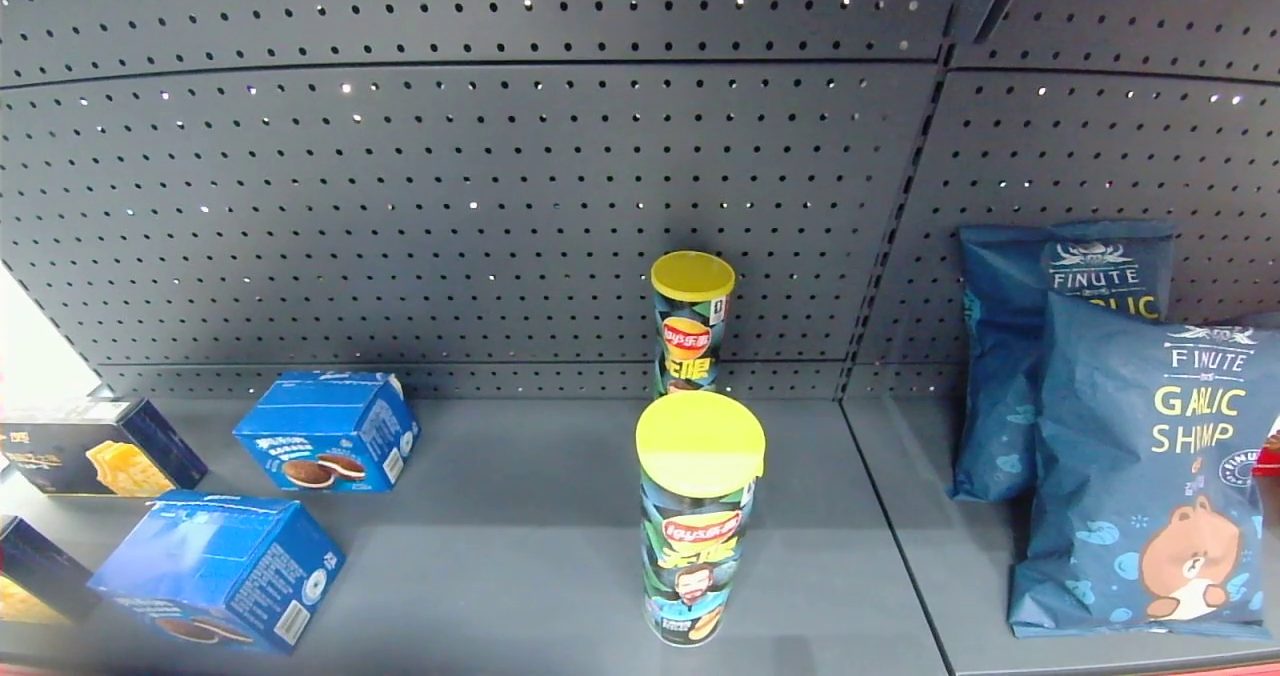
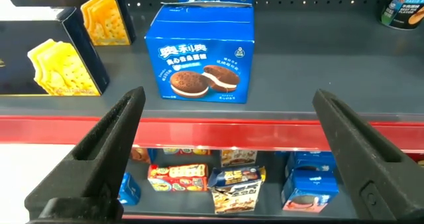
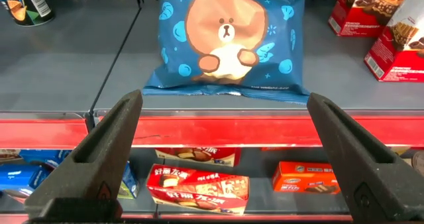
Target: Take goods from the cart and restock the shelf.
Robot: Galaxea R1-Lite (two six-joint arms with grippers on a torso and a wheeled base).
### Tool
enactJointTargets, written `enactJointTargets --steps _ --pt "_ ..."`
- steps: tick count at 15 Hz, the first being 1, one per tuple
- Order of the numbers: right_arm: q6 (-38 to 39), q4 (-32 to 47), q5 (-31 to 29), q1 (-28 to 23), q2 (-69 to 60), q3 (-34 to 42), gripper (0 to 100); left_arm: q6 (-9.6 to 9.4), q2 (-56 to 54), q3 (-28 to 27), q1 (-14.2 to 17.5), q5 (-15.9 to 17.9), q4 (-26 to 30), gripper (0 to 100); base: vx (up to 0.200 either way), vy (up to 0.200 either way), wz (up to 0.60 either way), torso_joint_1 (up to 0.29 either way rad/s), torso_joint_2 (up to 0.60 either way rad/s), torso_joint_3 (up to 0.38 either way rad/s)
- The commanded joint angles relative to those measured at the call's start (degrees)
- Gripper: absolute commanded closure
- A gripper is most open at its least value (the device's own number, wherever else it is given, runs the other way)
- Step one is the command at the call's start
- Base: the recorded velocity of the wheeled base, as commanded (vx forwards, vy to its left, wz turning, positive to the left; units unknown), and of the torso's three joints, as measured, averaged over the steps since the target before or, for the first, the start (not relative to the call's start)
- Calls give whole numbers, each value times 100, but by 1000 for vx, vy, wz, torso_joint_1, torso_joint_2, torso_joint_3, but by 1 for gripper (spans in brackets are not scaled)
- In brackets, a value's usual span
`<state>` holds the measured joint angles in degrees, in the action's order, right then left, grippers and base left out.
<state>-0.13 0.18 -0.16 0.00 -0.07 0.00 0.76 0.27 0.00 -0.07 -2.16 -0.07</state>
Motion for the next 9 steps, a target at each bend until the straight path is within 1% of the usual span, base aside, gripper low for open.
enactJointTargets --steps 1,9 --pt "-4 -1 -2 0 7 0 0 4 8 0 -1 -4 -1 0 0 0 0 0 0 0" --pt "-4 -1 -2 0 7 0 0 4 8 0 -1 5 -1 0 0 0 0 0 0 0"
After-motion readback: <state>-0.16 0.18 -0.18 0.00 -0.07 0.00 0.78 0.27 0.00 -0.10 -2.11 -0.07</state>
